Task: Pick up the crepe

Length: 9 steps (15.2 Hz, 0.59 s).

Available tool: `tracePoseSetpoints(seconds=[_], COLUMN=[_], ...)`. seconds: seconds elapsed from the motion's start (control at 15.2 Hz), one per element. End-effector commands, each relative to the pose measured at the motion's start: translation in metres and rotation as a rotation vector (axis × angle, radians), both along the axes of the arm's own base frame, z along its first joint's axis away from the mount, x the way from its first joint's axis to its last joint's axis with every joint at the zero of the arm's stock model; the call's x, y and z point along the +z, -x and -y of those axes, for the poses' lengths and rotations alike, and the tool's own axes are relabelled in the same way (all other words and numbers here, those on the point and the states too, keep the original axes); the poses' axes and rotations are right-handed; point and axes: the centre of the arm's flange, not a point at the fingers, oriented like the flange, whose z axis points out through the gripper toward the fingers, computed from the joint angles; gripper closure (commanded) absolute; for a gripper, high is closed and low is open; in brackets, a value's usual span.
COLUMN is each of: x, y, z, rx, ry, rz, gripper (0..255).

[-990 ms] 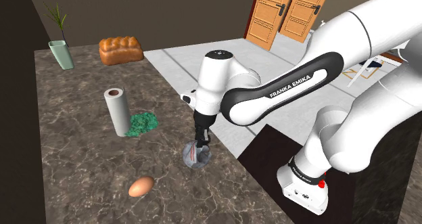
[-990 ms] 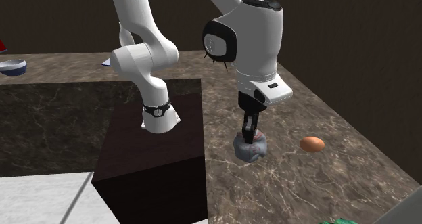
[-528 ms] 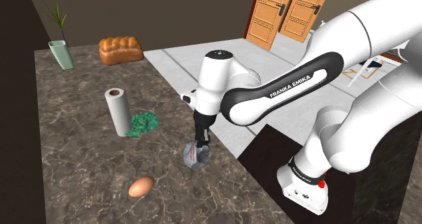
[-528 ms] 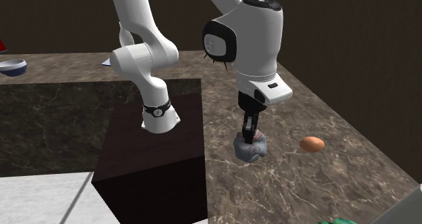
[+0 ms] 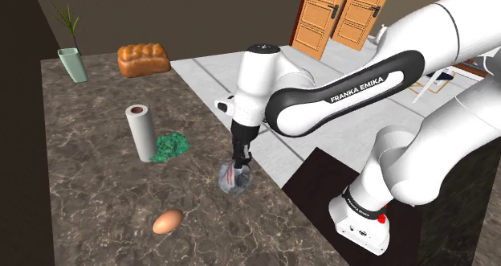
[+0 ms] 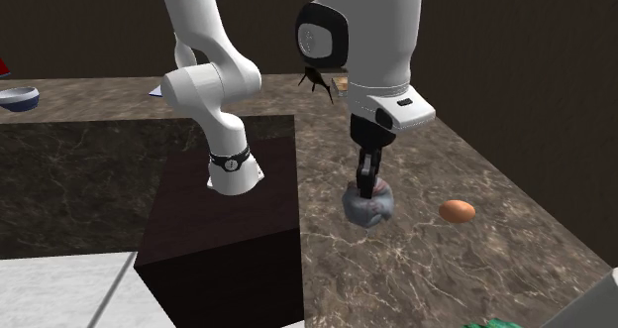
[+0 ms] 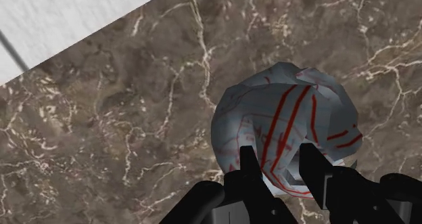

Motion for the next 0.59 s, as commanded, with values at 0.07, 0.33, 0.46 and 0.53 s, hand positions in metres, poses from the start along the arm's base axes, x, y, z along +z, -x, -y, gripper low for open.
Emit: tracePoseSetpoints(seconds=[0.07,0.33,0.46,0.53], x=[0.017,0.038,0.044,0.044], y=[0.001,0.001,0.001,0.001], z=[-0.001,-0.001,-0.001,-0.001], rx=[0.000,0.000,0.000,0.000], ry=[0.000,0.000,0.000,0.000], rz=[0.000,0.000,0.000,0.000], gripper=[255,255,255,255])
